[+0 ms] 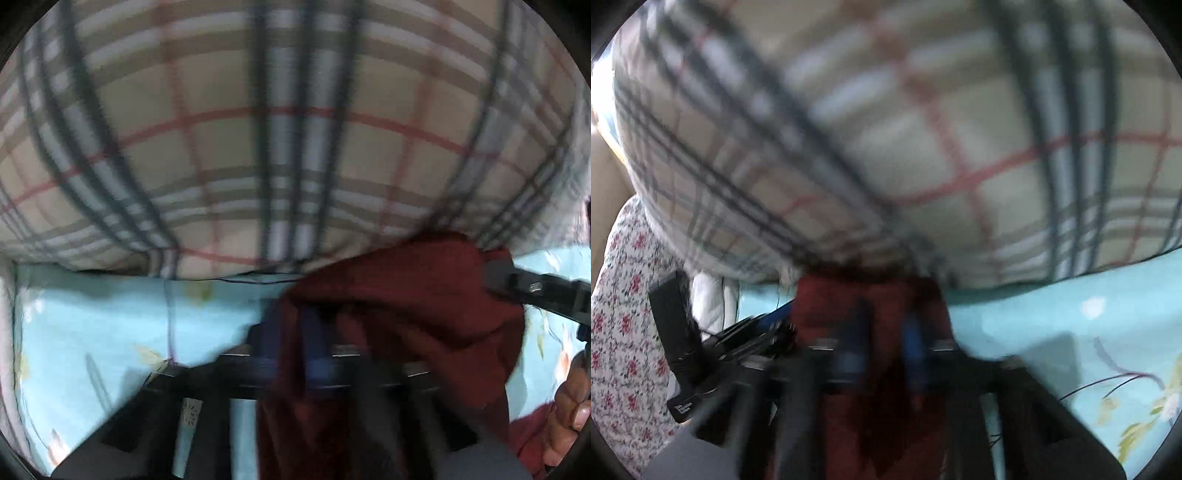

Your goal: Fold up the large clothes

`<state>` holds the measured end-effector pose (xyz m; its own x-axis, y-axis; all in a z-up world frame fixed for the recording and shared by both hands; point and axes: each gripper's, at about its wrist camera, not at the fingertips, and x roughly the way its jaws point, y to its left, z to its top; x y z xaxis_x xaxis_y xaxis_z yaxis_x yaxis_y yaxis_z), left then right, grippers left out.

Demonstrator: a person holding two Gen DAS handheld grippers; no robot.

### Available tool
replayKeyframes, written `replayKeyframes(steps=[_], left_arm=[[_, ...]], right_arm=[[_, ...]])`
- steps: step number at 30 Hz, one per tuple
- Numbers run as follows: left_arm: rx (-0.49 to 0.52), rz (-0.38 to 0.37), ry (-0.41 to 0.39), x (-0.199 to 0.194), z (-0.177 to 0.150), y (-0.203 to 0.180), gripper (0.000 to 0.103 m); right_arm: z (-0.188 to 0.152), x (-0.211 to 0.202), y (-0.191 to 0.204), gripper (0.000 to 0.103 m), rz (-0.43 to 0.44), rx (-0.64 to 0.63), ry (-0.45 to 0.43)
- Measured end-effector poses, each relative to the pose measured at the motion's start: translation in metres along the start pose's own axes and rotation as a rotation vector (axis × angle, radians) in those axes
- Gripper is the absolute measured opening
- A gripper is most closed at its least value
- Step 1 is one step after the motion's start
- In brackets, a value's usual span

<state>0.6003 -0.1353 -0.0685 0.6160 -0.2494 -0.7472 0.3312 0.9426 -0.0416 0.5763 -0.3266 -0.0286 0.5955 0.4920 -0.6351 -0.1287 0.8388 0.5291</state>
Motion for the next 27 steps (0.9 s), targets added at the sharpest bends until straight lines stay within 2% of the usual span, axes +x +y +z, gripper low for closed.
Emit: replayKeyframes(steps=[3, 6, 9, 11, 15, 20, 21, 25, 27], left_arm=[[0.016, 0.029, -0.079, -0.027, -0.008, -0.004, 0.002], [-0.018, -0.023, -0.196, -0.09, -0.035, 0.001, 0.002], [-0.034, -0.088, -0.251, -0.139, -0.07, -0.002, 0.002], [-0.033, -0.126, -0.278, -0.174, -0.111, -0.011, 0.001], [-0.064, -0.174, -0.258, -0.21, -0.19, -0.029, 0.001], [-0.086, -0.192, -0.194, -0.231, -0.269, -0.044, 0.001], [-0.09, -0.188, -0.175, -0.233, -0.287, -0.046, 0.002], [-0.115, -0.185, -0.113, -0.23, -0.324, -0.043, 0.002], [-0.132, -0.208, -0.09, -0.236, -0.339, -0.033, 0.004]], right_arm=[[-0.012, -0.02, 0.02, 0.006, -0.032, -0.089, -0.026], [-0.033, -0.067, 0.03, 0.006, 0.01, -0.105, -0.071], [-0.071, -0.118, 0.036, 0.005, 0.072, -0.104, -0.099], [-0.104, -0.143, 0.04, 0.005, 0.098, -0.104, -0.098], [-0.186, -0.179, 0.035, 0.005, 0.113, -0.06, -0.061], [-0.266, -0.19, 0.017, 0.005, 0.075, 0.005, -0.011], [-0.272, -0.189, 0.013, 0.005, 0.076, 0.015, -0.003], [-0.298, -0.183, 0.011, 0.009, 0.071, 0.039, 0.043], [-0.3, -0.188, 0.009, 0.015, 0.059, 0.04, 0.045]])
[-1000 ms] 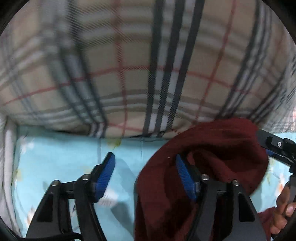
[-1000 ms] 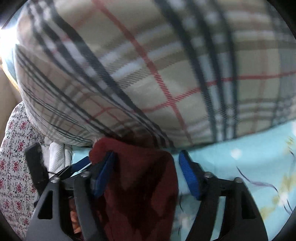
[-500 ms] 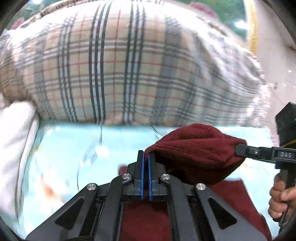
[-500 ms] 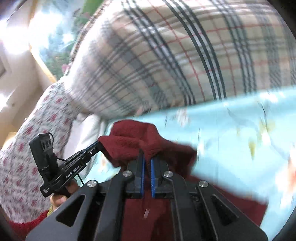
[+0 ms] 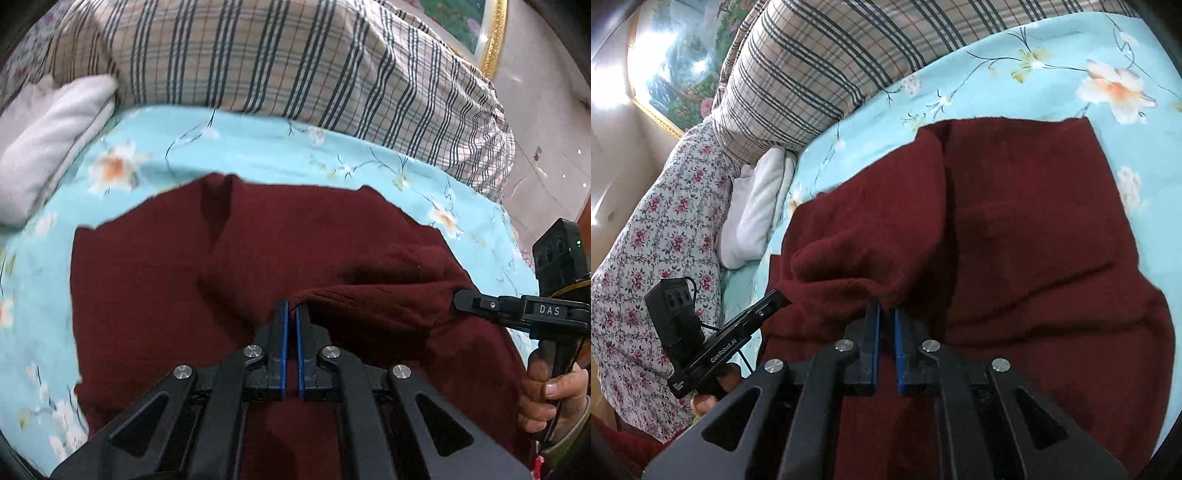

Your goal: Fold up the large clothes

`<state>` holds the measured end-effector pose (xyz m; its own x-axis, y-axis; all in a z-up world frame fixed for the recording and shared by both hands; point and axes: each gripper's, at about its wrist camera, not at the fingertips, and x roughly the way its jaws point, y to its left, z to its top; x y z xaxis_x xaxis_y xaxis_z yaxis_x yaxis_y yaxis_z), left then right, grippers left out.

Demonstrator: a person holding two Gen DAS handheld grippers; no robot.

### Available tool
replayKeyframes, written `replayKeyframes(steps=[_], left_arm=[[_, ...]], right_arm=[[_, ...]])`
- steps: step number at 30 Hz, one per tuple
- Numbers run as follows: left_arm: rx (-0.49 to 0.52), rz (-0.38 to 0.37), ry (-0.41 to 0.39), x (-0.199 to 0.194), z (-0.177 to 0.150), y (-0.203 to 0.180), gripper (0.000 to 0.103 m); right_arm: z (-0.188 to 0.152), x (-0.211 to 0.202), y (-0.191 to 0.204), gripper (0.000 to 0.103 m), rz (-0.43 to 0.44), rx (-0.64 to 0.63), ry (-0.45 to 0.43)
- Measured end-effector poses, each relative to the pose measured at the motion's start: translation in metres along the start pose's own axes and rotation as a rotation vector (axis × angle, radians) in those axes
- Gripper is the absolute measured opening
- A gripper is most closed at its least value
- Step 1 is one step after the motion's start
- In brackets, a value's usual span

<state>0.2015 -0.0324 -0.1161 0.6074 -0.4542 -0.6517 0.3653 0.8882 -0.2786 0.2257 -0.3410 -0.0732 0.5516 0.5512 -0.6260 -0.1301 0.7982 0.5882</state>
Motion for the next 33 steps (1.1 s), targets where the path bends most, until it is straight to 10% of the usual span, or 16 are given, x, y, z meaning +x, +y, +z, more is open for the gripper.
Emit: replayKeyframes(steps=[2, 4, 8, 15, 17, 20, 27, 33], left_arm=[[-0.029, -0.032, 0.006, -0.009, -0.004, 0.007, 0.004], [-0.063, -0.058, 0.012, -0.017, -0.006, 0.016, 0.011], [-0.198, -0.124, 0.019, -0.021, 0.009, 0.038, 0.055], [-0.32, -0.16, 0.134, 0.025, 0.026, 0.045, 0.068], [-0.314, -0.183, 0.147, 0.036, 0.029, 0.041, 0.064], [-0.264, -0.211, 0.166, 0.05, 0.033, 0.03, 0.006], [-0.171, -0.196, -0.025, -0.001, 0.051, 0.025, 0.003], [-0.186, -0.167, 0.087, 0.028, 0.015, 0.028, 0.003]], right_arm=[[-0.001, -0.008, -0.002, 0.049, -0.007, 0.013, -0.016], [0.001, -0.02, -0.009, 0.059, -0.001, 0.027, -0.058], [0.016, -0.026, -0.018, 0.059, -0.005, 0.073, -0.089], [0.05, 0.01, -0.031, 0.059, -0.017, 0.096, -0.037], [0.052, 0.029, -0.034, 0.055, -0.031, 0.11, 0.02], [0.05, 0.05, -0.037, 0.01, -0.004, 0.125, 0.097], [0.053, -0.019, -0.025, 0.004, 0.089, 0.105, -0.179], [0.024, 0.008, -0.047, 0.004, -0.065, 0.141, -0.054]])
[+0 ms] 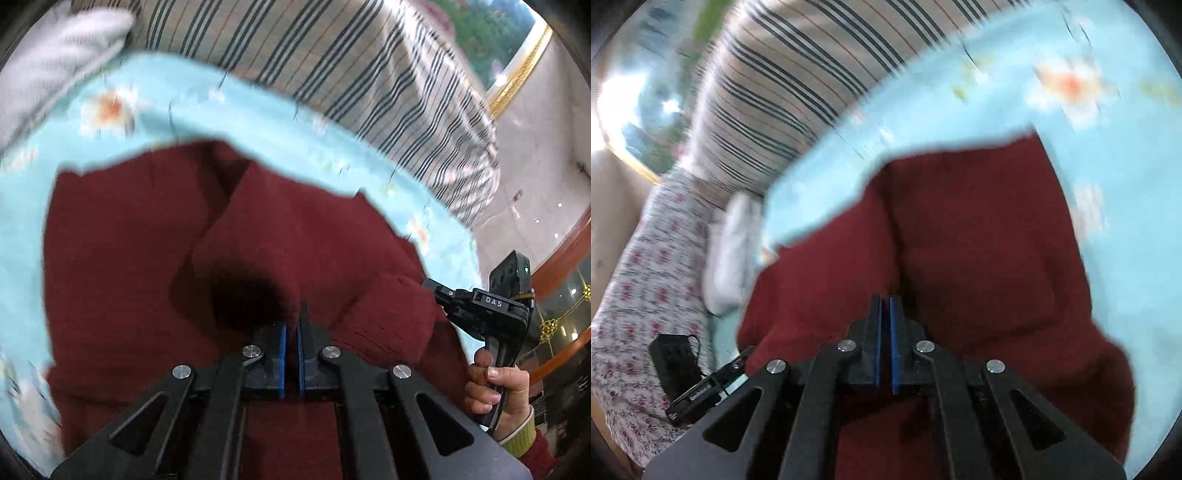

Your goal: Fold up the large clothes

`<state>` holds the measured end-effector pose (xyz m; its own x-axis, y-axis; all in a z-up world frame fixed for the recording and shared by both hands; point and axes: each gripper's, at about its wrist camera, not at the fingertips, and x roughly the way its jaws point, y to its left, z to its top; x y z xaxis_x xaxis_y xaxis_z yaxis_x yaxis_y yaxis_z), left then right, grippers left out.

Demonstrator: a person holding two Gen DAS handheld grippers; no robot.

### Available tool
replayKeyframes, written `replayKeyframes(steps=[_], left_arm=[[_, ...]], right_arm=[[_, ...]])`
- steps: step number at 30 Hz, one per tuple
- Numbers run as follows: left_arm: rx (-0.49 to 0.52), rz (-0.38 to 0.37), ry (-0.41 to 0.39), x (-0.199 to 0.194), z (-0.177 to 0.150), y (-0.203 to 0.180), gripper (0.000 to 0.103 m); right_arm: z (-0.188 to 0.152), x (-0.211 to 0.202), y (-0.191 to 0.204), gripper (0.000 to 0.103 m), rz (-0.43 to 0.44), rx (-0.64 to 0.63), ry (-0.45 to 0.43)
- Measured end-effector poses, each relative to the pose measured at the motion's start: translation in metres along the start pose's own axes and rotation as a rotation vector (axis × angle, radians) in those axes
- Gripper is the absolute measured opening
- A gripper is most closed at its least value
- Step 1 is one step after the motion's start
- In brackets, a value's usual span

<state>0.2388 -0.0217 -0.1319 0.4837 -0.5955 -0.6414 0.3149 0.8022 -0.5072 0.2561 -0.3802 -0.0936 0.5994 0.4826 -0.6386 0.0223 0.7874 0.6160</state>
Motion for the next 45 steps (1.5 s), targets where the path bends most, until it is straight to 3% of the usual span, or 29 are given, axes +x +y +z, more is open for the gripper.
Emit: replayKeyframes(steps=[5, 8, 11, 14, 18, 21, 23, 25, 27, 29, 33, 39, 43, 45], left_arm=[[0.013, 0.022, 0.016, 0.009, -0.013, 0.004, 0.003], [0.008, 0.026, 0.017, 0.009, -0.011, 0.007, 0.003], [0.012, 0.037, 0.014, 0.011, -0.014, 0.009, 0.003], [0.018, 0.053, 0.013, 0.012, -0.015, 0.005, 0.004], [0.028, 0.067, 0.018, 0.013, -0.015, 0.003, 0.006], [0.043, 0.091, 0.023, 0.012, -0.017, 0.002, 0.009], [0.036, 0.099, 0.025, 0.008, -0.018, 0.002, 0.009], [0.029, 0.101, 0.026, 0.001, -0.02, 0.002, 0.014], [0.035, 0.11, 0.021, -0.012, -0.024, 0.002, 0.029], [0.052, 0.137, 0.007, -0.033, -0.032, 0.003, 0.039], [0.056, 0.188, -0.015, -0.074, -0.053, 0.019, 0.051], [-0.004, 0.27, -0.009, -0.121, -0.091, 0.06, 0.061], [-0.034, 0.247, 0.047, -0.127, -0.118, 0.075, 0.062], [-0.011, 0.23, 0.054, -0.13, -0.133, 0.07, 0.069]], right_arm=[[-0.003, -0.003, 0.0, 0.004, -0.05, -0.01, -0.019], [0.004, -0.018, 0.017, 0.007, -0.159, -0.084, -0.061], [0.001, -0.035, 0.044, 0.007, -0.093, -0.165, -0.115], [-0.008, -0.012, 0.055, 0.007, -0.028, -0.184, -0.017], [-0.019, 0.023, 0.022, 0.003, -0.179, -0.136, 0.099], [-0.015, 0.014, 0.009, 0.0, -0.161, -0.071, 0.073], [-0.015, -0.002, 0.017, 0.006, -0.15, -0.085, 0.034], [-0.016, -0.017, 0.021, 0.013, -0.135, -0.09, 0.012], [-0.02, -0.036, 0.021, 0.027, -0.127, -0.093, -0.012], [-0.026, -0.048, 0.019, 0.049, -0.128, -0.089, -0.027], [-0.047, -0.087, -0.009, 0.051, -0.168, -0.064, -0.038], [-0.075, -0.133, -0.059, 0.051, -0.212, 0.017, -0.03], [-0.092, -0.143, -0.068, 0.051, -0.153, 0.037, 0.008], [-0.101, -0.144, -0.068, 0.051, -0.108, 0.036, 0.033]])
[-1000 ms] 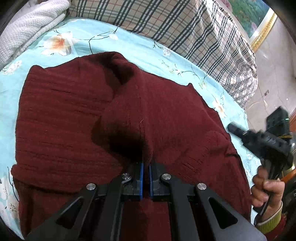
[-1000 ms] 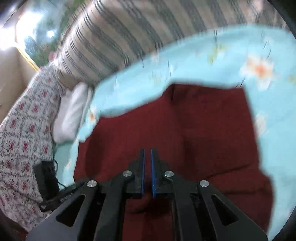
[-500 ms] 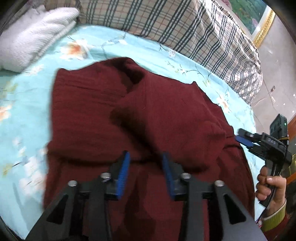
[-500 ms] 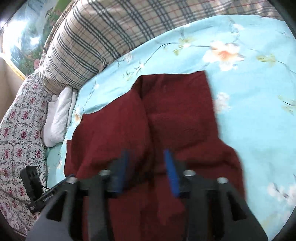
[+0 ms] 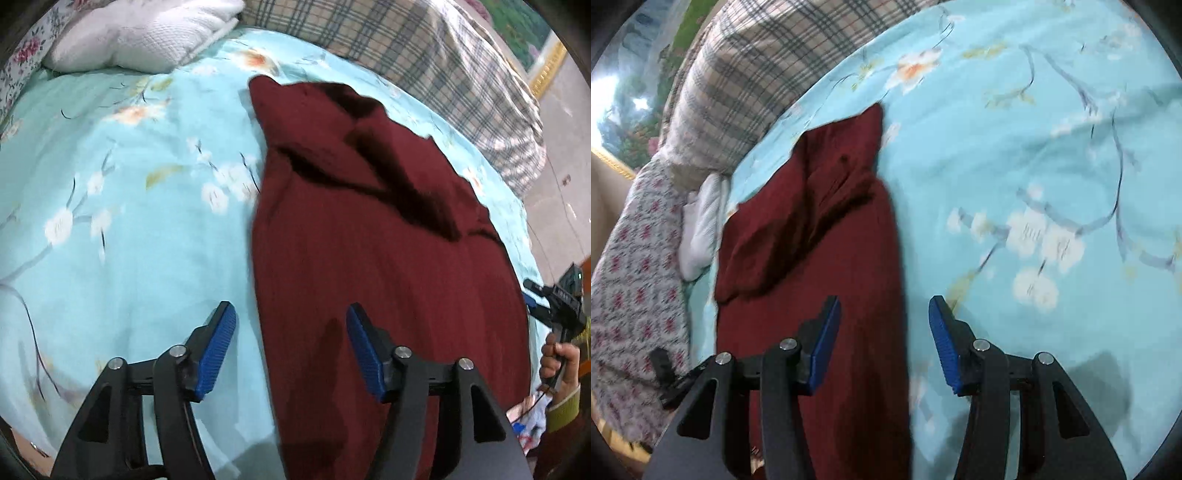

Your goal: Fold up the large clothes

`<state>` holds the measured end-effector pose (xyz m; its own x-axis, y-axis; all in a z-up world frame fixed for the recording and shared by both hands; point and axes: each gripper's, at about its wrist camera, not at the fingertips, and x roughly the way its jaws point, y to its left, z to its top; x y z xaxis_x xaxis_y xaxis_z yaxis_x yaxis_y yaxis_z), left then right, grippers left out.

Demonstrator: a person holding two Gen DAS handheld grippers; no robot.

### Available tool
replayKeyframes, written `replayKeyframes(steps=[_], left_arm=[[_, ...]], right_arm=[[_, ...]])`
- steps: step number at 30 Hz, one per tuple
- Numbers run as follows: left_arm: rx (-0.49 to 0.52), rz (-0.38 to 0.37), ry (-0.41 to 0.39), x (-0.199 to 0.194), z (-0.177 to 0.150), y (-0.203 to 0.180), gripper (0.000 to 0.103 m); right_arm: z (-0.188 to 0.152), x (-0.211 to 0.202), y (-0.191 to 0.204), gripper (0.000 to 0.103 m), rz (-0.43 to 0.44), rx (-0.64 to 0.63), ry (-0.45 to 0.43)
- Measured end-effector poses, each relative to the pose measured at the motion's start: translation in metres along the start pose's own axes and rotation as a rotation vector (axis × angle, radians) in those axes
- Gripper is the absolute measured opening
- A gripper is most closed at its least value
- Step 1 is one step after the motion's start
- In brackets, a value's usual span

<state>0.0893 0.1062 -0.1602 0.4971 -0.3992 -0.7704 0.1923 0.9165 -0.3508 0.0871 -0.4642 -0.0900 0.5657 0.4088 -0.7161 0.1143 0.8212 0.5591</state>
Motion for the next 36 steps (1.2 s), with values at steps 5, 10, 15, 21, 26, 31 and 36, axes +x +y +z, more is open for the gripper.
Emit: replayKeyframes(steps=[5, 10, 15, 21, 26, 31, 36], left_arm=[[0.032, -0.099, 0.022, -0.009, -0.031, -0.011, 0.078], [0.03, -0.224, 0.033, -0.022, -0.066, -0.017, 0.077], [0.005, -0.325, 0.052, -0.03, -0.088, -0.014, 0.064], [0.016, -0.342, 0.107, -0.025, -0.097, -0.011, 0.01], [0.082, -0.31, 0.084, -0.032, -0.102, -0.017, 0.006], [0.077, -0.322, 0.017, -0.052, -0.087, -0.021, 0.005], [0.067, -0.348, -0.085, -0.084, -0.055, -0.023, 0.005]], right_arm=[[-0.03, -0.004, 0.002, 0.05, 0.127, -0.014, 0.078], [-0.069, -0.021, -0.008, 0.05, 0.278, 0.009, 0.106], [-0.102, -0.033, -0.006, 0.05, 0.397, -0.022, 0.126], [-0.116, -0.025, 0.013, 0.038, 0.398, -0.095, 0.141], [-0.118, -0.023, 0.013, 0.007, 0.358, -0.101, 0.121], [-0.107, -0.045, 0.019, 0.006, 0.406, -0.114, 0.049], [-0.076, -0.065, 0.033, 0.006, 0.471, -0.12, -0.052]])
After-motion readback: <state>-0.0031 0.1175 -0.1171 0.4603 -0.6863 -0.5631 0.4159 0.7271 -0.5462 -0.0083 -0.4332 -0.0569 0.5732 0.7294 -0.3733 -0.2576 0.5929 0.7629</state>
